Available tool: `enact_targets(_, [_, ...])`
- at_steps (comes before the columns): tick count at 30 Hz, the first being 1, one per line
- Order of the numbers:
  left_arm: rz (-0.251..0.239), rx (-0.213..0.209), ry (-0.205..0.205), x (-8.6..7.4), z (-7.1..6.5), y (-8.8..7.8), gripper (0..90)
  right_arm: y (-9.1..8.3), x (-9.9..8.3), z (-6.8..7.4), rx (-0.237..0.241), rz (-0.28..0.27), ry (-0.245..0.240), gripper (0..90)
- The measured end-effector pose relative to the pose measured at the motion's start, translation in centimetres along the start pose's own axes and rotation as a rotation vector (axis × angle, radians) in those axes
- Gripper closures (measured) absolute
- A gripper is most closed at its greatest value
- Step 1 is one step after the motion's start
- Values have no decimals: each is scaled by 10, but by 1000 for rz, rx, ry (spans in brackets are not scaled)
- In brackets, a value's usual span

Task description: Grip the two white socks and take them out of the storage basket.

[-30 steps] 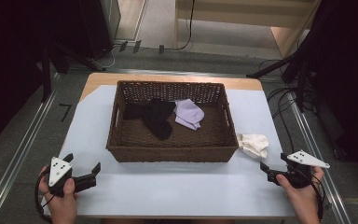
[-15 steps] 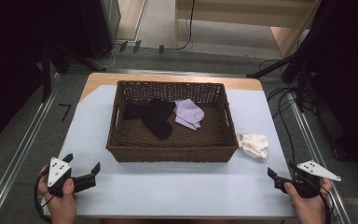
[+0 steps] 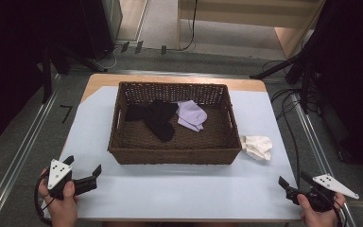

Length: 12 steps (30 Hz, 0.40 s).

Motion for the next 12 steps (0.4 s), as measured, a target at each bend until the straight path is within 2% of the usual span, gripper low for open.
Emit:
enact_targets(2, [7, 6, 5, 0, 0, -1, 2, -5, 0, -2, 8, -36, 11, 107])
enact_targets(4, [5, 5, 7, 0, 0, 0, 2, -10, -1, -3, 17, -70, 45, 109])
enact_targets(6, [6, 5, 7, 0, 0, 0, 2, -12, -1, -3, 22, -87, 50, 109])
enact_targets(12, [5, 8, 0, 0, 0, 0, 2, -9, -5, 2, -8, -56, -10, 115])
Point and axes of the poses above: each handheld gripper's, and its own axes: y roughly forward along the jaws, x roughly out of its top, z roughly to its left, the point moved 8 cm from there along y, roughly forward along the jaws, and after that the axes turned 2 degrees about z, right-handed, at the moved point
